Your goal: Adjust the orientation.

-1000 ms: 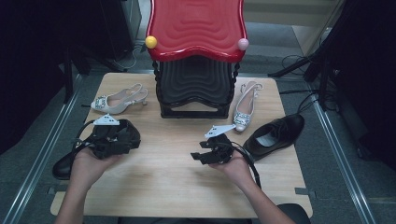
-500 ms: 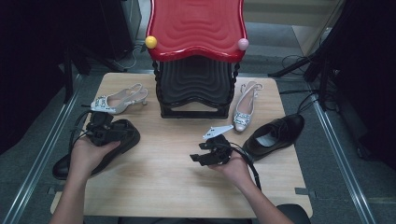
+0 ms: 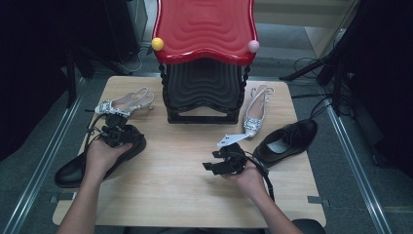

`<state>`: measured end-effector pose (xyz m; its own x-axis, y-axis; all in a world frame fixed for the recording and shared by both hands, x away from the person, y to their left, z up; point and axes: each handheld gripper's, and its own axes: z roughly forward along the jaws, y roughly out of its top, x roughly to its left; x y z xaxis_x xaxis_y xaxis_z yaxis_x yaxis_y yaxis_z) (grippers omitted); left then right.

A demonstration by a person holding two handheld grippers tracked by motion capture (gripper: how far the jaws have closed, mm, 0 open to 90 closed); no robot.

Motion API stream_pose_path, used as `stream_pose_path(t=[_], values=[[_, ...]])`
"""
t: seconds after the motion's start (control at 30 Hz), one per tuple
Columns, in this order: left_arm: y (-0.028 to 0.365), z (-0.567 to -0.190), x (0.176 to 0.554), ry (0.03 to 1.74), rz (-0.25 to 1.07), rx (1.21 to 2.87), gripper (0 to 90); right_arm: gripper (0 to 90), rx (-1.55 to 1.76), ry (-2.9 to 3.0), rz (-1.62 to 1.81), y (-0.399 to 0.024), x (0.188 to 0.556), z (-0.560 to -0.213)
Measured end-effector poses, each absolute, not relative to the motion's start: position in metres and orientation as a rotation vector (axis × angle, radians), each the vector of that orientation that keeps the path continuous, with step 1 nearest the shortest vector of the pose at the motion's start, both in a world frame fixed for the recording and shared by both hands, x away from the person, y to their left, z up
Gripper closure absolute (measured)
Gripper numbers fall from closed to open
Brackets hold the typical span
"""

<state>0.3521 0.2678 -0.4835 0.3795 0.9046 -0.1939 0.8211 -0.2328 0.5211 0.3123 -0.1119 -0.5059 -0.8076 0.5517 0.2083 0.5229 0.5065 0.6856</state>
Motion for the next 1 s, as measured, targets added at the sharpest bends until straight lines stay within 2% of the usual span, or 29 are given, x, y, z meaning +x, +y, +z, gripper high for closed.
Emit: stream_pose_path(t=[0.2, 0.33, 0.43, 0.67, 0.73, 1.0], values=[[0.270, -0.488, 0.355, 1.499, 0.168, 2.057, 65.3, 40.9, 0.982, 2.684, 1.201, -0.116, 0.310, -0.507], [0.269, -0.485, 0.352, 1.479, 0.186, 2.081, 72.4, 40.9, 0.981, 2.682, 1.203, -0.116, 0.310, -0.507], [0.273, -0.482, 0.351, 1.493, 0.158, 2.047, 74.5, 41.0, 0.984, 2.678, 1.208, -0.117, 0.310, -0.506], [0.269, -0.467, 0.336, 1.475, 0.190, 2.076, 78.6, 41.3, 0.990, 2.683, 1.212, -0.116, 0.313, -0.506], [0.267, -0.455, 0.325, 1.468, 0.240, 2.092, 79.9, 41.4, 0.978, 2.690, 1.210, -0.114, 0.313, -0.506], [0.260, -0.427, 0.300, 1.396, 0.275, 2.064, 81.4, 41.4, 0.956, 2.703, 1.232, -0.108, 0.318, -0.504]])
